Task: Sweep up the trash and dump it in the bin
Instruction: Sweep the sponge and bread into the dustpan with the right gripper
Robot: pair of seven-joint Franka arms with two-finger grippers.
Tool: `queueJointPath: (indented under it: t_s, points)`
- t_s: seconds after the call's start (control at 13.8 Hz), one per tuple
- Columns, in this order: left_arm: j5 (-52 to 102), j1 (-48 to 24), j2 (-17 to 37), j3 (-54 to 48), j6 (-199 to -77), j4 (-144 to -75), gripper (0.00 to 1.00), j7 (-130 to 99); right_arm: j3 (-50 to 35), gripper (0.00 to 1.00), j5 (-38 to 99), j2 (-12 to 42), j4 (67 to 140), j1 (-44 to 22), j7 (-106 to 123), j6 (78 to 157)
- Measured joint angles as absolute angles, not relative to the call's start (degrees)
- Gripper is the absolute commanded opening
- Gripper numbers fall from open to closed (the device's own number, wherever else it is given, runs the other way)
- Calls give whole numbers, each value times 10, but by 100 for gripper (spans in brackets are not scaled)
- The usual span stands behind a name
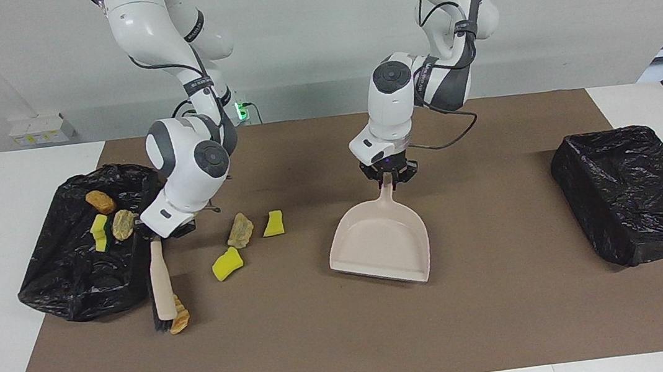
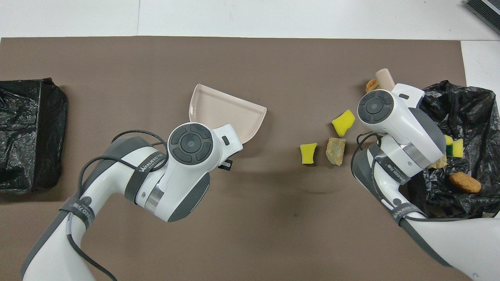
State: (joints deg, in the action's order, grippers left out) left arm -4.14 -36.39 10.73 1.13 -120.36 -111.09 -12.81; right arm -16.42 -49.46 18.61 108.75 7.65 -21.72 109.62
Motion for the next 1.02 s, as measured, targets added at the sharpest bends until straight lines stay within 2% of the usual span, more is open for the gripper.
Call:
queueJointPath:
  t_s: [0.44, 0.73, 1.02]
  points:
    - [-70, -367, 102, 3, -1161, -1114, 0, 102, -170, 0, -529, 223, 1085, 83, -254, 1120]
    - [-70, -380, 83, 0, -1147, -1142, 0, 180, -175, 0, -461, 222, 1086, 56, -246, 1116]
    - [-70, -395, 63, -3, -1147, -1175, 0, 182, -176, 0, -352, 194, 1099, 30, -227, 1104]
